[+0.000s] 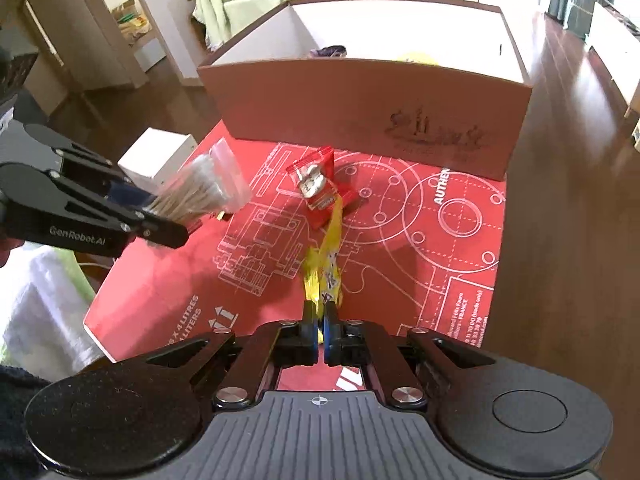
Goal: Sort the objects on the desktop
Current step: 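Lift the swab bag and yellow packet and carry both over the box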
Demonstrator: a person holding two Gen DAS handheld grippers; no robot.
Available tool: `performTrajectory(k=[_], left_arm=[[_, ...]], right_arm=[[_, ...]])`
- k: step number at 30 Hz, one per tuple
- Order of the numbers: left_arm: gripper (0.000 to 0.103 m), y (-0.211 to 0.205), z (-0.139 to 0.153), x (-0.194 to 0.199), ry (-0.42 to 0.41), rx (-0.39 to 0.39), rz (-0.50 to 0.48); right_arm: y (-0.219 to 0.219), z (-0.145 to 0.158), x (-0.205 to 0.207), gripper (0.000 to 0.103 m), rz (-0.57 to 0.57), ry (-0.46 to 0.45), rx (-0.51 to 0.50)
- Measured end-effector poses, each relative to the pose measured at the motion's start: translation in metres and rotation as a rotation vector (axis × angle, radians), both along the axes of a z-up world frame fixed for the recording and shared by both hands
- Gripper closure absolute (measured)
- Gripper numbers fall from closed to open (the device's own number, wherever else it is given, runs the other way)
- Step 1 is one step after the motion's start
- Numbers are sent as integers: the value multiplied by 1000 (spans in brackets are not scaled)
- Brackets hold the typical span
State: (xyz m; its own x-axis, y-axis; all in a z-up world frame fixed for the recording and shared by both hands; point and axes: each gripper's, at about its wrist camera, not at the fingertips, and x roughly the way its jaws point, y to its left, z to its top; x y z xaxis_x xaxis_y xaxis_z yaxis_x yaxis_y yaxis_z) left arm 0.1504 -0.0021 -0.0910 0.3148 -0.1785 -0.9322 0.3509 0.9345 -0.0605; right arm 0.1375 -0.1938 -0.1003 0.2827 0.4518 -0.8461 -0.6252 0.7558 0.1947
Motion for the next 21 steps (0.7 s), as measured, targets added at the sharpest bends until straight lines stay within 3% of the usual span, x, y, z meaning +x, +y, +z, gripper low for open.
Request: performTrajectory(k=[11,21], left_arm=[[79,-2,8,3,-20,-3,-8],[79,1,37,18,-81,-22,-8]], right_arm=[[-3,9,5,103,-31,-20,15],[-6,50,19,103,-42,-89,63]])
